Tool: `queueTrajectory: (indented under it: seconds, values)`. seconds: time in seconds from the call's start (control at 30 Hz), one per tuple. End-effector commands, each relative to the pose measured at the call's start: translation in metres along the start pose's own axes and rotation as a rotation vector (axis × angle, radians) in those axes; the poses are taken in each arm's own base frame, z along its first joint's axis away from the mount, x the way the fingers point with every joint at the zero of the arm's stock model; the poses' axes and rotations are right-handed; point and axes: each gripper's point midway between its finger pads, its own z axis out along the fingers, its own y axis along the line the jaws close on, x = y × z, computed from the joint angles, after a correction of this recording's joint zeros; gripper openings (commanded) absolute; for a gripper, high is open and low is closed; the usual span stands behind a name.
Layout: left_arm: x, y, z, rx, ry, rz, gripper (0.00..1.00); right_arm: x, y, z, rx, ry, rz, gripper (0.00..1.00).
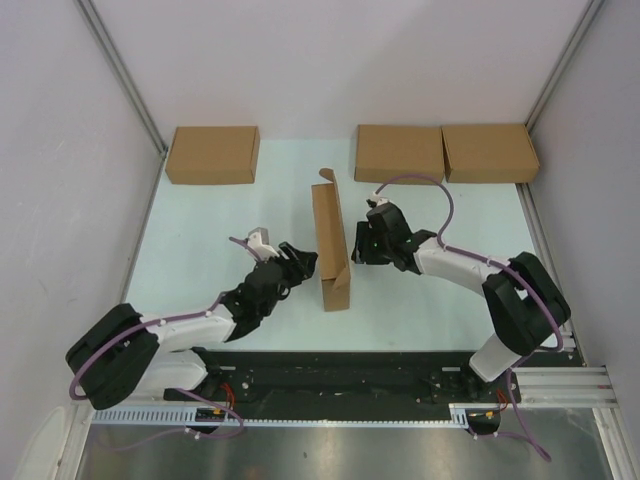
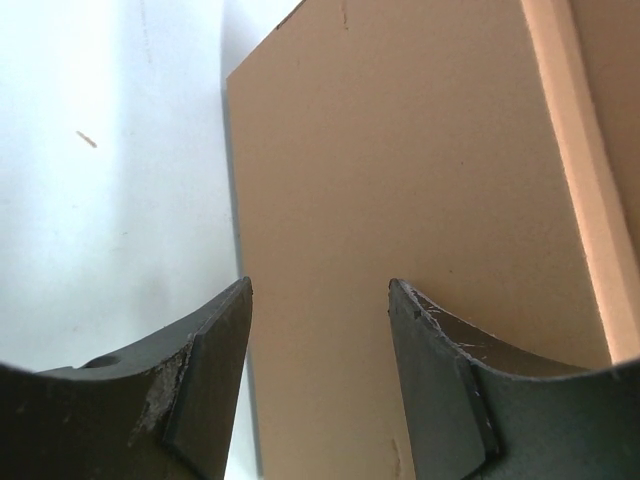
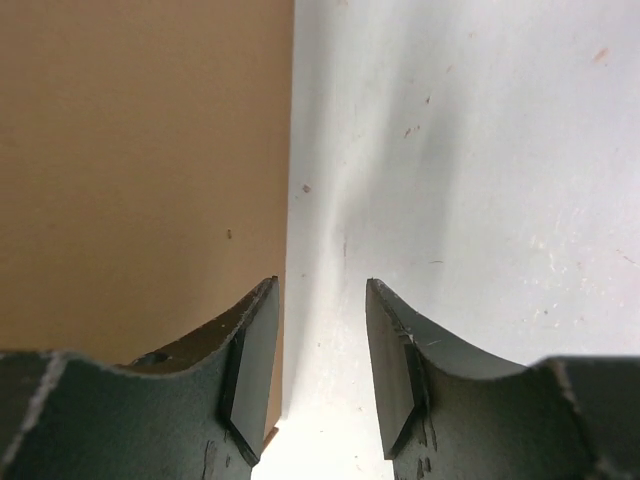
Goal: Fold the paper box
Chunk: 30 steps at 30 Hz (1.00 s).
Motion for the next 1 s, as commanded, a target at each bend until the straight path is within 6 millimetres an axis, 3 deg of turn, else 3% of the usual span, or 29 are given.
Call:
queueTrajectory:
  seconds: [0.0,0.47,0.67,0.8,0.93,0.97]
  values:
    - [-0.005,0.007,-0.005,-0.026,-0.025,0.022,0.62,-0.013,0.003,-0.014,0.008,-0.053,0.004,0.46]
    - [-0.021,0.015,-0.012,-0.077,-0.058,0.061,0.64,-0.029,0.002,-0.038,0.024,-0.115,-0.014,0.47]
    - [-0.031,0.01,-0.011,-0.067,-0.08,0.072,0.65,-0.04,0.002,-0.055,0.021,-0.158,-0.024,0.48]
    - [-0.026,0.007,-0.007,-0.068,-0.054,0.079,0.64,-0.041,-0.003,-0.064,0.046,-0.166,-0.018,0.48]
    - [-0.045,0.017,-0.009,-0.121,-0.103,0.067,0.65,-0.047,-0.014,-0.089,0.096,-0.212,-0.016,0.48]
    - [-0.054,0.028,-0.009,-0.151,-0.111,0.054,0.65,-0.048,-0.018,-0.095,0.109,-0.227,-0.004,0.48]
